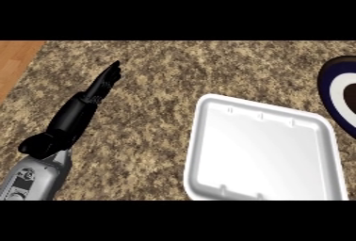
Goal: Pick the tomato from the tray and place it in the plate
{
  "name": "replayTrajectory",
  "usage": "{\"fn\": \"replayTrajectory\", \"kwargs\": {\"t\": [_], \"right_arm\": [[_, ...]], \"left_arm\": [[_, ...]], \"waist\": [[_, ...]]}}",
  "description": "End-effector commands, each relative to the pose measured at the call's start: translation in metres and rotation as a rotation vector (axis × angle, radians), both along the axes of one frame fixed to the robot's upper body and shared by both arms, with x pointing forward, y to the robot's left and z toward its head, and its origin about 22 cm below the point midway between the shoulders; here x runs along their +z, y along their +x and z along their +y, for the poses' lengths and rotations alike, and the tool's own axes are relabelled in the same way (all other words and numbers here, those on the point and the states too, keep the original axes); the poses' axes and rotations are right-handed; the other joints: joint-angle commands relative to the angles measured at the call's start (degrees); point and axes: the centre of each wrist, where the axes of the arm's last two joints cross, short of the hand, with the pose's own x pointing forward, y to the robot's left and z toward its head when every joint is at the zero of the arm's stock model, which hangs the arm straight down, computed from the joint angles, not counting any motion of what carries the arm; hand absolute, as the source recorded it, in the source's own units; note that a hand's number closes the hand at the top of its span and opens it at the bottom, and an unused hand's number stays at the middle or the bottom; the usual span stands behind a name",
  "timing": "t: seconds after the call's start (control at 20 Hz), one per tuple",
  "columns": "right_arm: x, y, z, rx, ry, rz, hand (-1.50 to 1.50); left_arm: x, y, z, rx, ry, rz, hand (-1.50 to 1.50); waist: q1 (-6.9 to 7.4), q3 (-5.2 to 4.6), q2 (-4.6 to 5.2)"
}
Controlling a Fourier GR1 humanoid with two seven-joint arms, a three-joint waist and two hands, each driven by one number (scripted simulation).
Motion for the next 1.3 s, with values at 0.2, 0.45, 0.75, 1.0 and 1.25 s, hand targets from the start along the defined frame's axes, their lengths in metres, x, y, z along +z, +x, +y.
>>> {"fn": "replayTrajectory", "kwargs": {"t": [0.2, 0.45, 0.75, 1.0, 1.25], "right_arm": [[0.029, 0.020, 0.015, -0.078, -0.257, -0.438, -1.50], [0.045, 0.024, 0.018, -0.009, -0.396, -0.621, -1.50], [0.025, 0.039, 0.034, 0.074, -0.506, -0.759, -1.50], [0.002, 0.058, 0.059, 0.114, -0.469, -0.815, -1.50], [-0.007, 0.070, 0.075, 0.133, -0.431, -0.823, -1.50]], "left_arm": [[-0.001, 0.001, -0.008, -0.030, 0.005, 0.007, 0.00], [-0.001, 0.002, -0.007, -0.021, 0.000, 0.011, 0.00], [0.000, 0.003, -0.004, -0.012, 0.015, 0.011, 0.00], [-0.002, 0.004, -0.007, -0.012, 0.002, 0.019, 0.00], [-0.001, 0.003, -0.008, -0.020, 0.009, 0.019, 0.00]], "waist": [[1.13, -0.35, -0.94], [1.22, -0.33, -1.06], [0.88, -0.30, -1.21], [0.44, -0.45, -0.88], [0.49, -0.64, -1.25]]}}
